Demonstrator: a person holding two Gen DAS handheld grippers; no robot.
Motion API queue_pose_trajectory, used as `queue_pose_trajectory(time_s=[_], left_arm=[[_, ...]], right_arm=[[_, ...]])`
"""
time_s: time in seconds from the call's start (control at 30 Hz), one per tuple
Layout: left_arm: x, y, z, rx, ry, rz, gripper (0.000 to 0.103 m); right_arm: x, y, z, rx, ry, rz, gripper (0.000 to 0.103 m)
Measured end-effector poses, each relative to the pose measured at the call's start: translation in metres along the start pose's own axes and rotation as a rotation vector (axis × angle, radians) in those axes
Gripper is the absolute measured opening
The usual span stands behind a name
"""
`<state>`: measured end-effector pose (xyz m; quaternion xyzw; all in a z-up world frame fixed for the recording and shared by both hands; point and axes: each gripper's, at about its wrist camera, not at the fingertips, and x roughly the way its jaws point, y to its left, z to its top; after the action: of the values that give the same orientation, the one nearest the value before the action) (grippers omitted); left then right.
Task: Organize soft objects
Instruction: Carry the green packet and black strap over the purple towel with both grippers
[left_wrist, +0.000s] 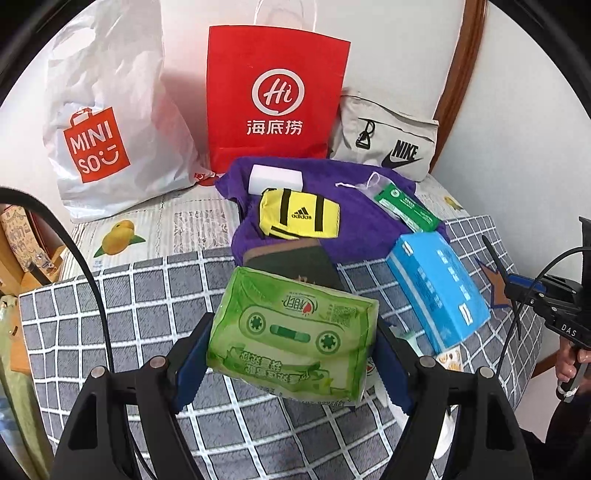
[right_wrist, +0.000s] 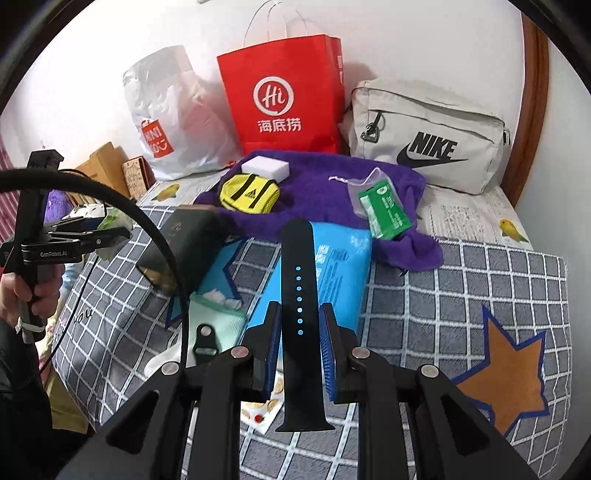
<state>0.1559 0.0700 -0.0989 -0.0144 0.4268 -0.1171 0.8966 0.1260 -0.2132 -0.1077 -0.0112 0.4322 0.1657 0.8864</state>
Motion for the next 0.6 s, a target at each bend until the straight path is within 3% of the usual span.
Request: queue_pose_trajectory(time_s=[0.6], left_arm=[[0.019, 0.013, 0.026, -0.005, 0.017, -0.005, 0.078]], right_arm=[[0.022, -0.009, 0.045, -0.027, -0.019, -0.003, 0.02]])
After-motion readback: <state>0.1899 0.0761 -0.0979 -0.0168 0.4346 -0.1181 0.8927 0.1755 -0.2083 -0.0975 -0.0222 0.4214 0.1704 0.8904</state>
